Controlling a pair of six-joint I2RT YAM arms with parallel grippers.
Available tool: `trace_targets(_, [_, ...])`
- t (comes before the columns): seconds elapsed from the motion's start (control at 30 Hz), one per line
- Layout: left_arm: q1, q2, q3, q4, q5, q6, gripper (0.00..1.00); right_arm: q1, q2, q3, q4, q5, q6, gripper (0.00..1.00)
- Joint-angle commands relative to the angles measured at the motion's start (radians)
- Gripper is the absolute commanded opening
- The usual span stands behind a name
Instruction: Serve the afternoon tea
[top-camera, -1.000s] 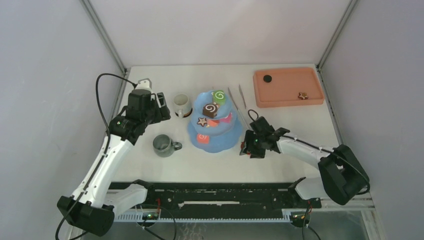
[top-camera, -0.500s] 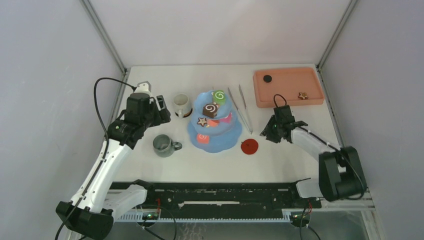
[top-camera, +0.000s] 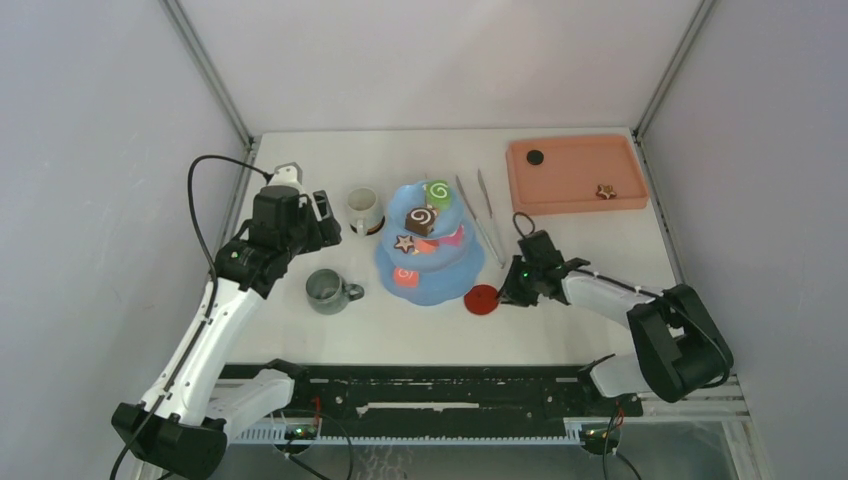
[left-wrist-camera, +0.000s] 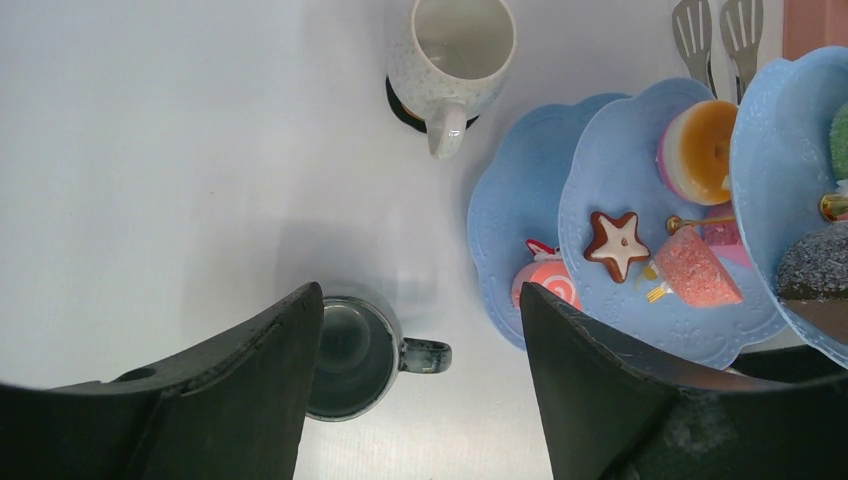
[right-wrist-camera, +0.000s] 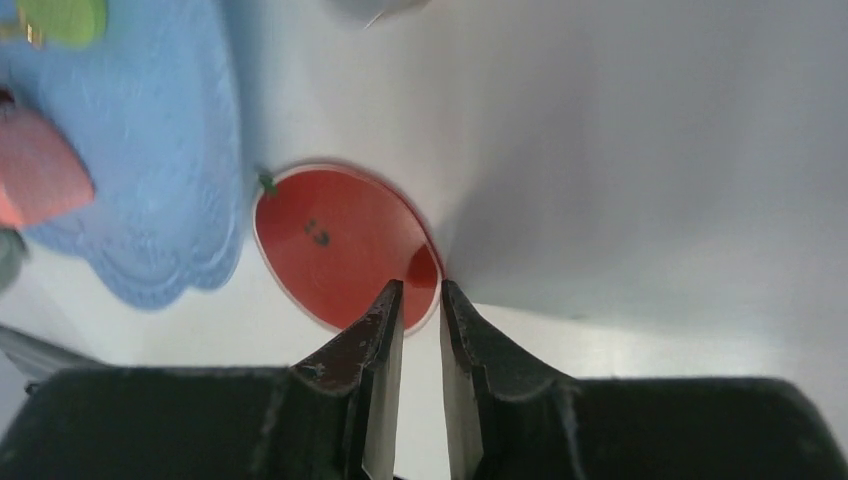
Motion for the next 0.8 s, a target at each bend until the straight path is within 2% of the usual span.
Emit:
trace_targets(0.0, [-0.002,-0.009,-0.002,0.025,0.012,-0.004,0.77,0.147,0.026,-0.015,0.037,0.002,0.055,0.27])
trace_targets(0.13, [-0.002,-0.005,-0.008,0.022,0.018,-0.004,0.77,0.249,0.088,0.009,0.07,0.029,0.081,0.26])
trace_targets(0.33, [-0.002,-0.034,-0.017,0.008,-0.001,-0.002,0.77,0.245,-0.053,-0.014,0.085,0.196,0.073,0.33])
trace_targets(0.53, [-0.002,-0.036,-0.013,0.004,-0.004,-0.005,0.77,0.152,0.028,0.009,0.209,0.154,0.069,0.34])
trace_targets(0.77, [-0.001,-0.038,-0.016,-0.007,-0.022,-0.001,0.77,0.235,0.153,0.027,0.259,0.111,0.04,0.3])
